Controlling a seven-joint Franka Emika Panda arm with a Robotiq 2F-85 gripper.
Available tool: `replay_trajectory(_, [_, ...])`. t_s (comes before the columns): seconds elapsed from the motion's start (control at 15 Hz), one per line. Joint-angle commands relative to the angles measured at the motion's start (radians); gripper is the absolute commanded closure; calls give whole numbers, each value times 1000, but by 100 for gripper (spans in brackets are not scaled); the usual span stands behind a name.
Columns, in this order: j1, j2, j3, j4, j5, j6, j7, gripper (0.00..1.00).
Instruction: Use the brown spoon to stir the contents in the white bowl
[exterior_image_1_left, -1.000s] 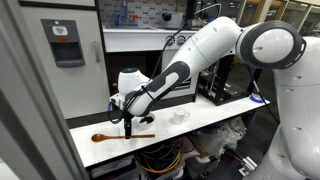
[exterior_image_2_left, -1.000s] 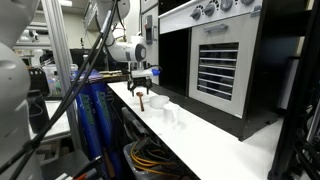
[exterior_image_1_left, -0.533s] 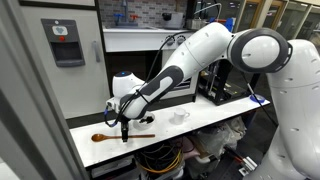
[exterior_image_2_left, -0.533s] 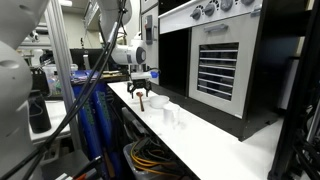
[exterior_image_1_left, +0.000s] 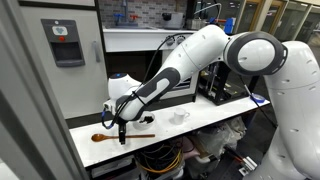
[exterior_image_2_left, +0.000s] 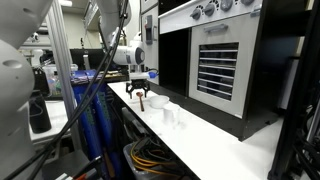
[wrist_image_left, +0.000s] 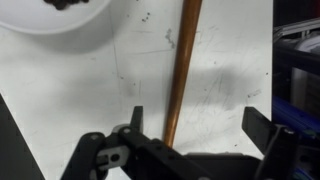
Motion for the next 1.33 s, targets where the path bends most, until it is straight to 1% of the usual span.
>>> replay_trajectory(0.0, [10, 30, -8, 41, -32, -36, 37, 0])
replay_trajectory(0.47, [14, 36, -17, 51, -47, -39, 87, 0])
replay_trajectory(0.53, [14, 37, -16, 52, -46, -41, 89, 7])
replay_trajectory(0.67, [15, 38, -16, 54, -47, -44, 91, 32])
replay_trajectory(0.73, [15, 39, -16, 55, -48, -47, 91, 40])
replay_trajectory(1.27, [7, 44, -17, 46, -50, -68, 79, 96])
